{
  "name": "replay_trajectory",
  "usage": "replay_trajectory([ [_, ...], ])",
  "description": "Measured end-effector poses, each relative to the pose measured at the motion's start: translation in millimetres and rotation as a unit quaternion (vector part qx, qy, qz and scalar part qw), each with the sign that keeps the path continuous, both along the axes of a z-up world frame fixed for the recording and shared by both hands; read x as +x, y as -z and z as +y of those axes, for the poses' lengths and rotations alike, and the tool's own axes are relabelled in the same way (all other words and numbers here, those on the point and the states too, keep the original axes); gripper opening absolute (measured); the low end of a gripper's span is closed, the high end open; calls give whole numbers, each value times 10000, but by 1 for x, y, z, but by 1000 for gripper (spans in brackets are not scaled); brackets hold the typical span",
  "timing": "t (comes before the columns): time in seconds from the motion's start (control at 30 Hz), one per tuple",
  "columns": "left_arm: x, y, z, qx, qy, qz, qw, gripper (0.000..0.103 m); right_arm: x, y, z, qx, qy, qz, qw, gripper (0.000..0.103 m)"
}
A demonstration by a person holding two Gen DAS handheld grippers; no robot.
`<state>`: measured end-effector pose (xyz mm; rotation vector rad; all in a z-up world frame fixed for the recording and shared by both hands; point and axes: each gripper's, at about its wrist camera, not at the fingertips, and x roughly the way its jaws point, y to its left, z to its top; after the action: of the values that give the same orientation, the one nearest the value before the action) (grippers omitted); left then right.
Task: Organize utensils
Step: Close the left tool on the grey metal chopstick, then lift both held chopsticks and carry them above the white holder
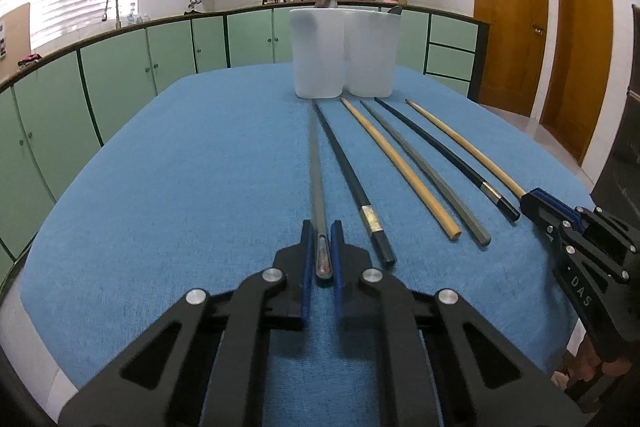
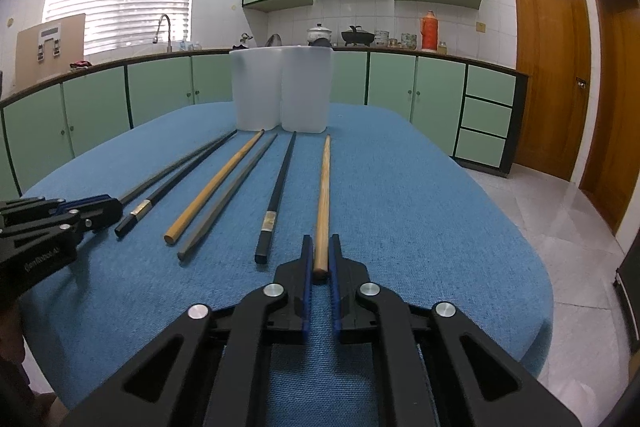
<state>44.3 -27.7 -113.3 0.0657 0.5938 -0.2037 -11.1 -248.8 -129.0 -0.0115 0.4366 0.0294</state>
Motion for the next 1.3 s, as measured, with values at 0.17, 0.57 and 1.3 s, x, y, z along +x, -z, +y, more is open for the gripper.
replay_trajectory([
  [0.17,-2,-5,1,-7,-9,-33,10000,7,-1,-2,0,3,15,23,10000,7],
  [0.57,-18,-56,8,150,-29,-748,9971,6,-14,-36,-8,-112,2,-308,9995,7],
  [1.3,13,-176,8,-302,365,-1732,9837,6,27,-177,-38,322,-558,-733,9952,7],
])
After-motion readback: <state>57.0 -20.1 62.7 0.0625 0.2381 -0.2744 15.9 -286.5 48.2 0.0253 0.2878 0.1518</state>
